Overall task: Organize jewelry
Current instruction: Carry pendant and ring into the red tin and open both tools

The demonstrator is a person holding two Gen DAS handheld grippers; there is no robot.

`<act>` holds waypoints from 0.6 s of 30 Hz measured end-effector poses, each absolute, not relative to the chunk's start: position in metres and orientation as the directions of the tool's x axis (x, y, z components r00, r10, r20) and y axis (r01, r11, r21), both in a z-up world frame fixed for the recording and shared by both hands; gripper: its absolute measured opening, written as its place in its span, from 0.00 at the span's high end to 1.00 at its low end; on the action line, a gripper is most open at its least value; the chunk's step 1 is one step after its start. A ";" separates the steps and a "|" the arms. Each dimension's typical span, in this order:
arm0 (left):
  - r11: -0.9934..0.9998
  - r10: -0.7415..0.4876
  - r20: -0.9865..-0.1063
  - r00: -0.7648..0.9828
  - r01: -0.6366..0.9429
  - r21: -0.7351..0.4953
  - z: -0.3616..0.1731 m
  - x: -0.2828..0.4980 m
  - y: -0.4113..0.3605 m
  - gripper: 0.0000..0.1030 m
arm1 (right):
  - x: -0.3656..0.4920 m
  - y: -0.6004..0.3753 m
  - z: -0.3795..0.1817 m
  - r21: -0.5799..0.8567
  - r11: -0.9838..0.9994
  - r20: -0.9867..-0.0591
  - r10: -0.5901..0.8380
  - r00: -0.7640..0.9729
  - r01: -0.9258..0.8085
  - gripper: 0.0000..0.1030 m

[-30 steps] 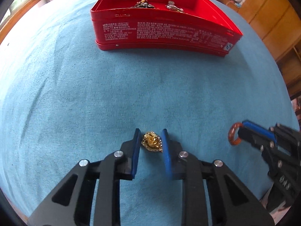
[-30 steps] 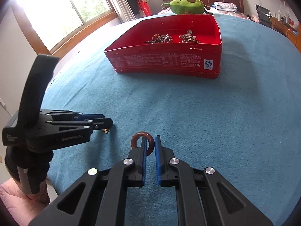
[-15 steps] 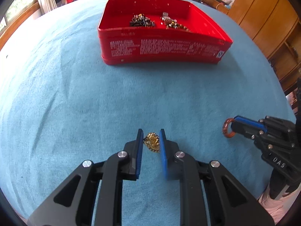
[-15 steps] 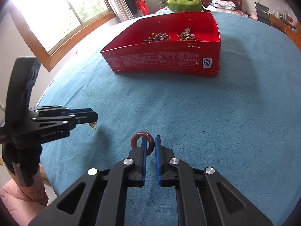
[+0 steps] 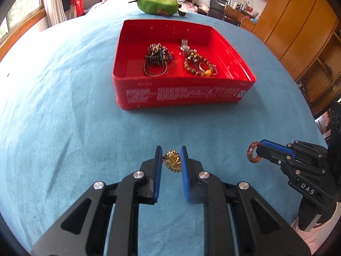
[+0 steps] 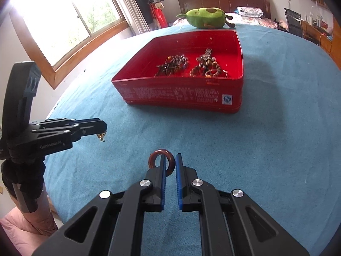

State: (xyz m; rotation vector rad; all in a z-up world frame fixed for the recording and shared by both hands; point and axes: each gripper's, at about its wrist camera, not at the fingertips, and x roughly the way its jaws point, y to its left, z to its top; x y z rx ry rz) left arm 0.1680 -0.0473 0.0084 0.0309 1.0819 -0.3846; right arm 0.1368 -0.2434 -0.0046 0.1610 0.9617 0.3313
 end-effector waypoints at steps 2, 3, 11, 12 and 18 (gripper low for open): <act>0.930 -0.297 -0.859 0.418 0.331 -0.161 0.015 0.171 -0.050 0.85 | 0.140 -0.244 0.004 0.276 0.938 -0.768 0.347 0.539 -0.209 0.92; 0.928 -0.301 -0.856 0.421 0.334 -0.162 0.017 0.172 -0.051 0.85 | 0.142 -0.245 0.009 0.275 0.938 -0.763 0.346 0.546 -0.212 0.92; 0.922 -0.325 -0.826 0.461 0.350 -0.168 0.047 0.199 -0.063 0.85 | 0.169 -0.250 0.046 0.261 0.943 -0.733 0.333 0.594 -0.206 0.92; 0.922 -0.325 -0.822 0.467 0.348 -0.167 0.049 0.204 -0.065 0.85 | 0.177 -0.252 0.052 0.261 0.944 -0.727 0.329 0.602 -0.200 0.92; 0.930 -0.322 -0.806 0.497 0.323 -0.173 0.059 0.253 -0.076 0.85 | 0.234 -0.257 0.061 0.251 0.956 -0.733 0.292 0.614 -0.154 0.92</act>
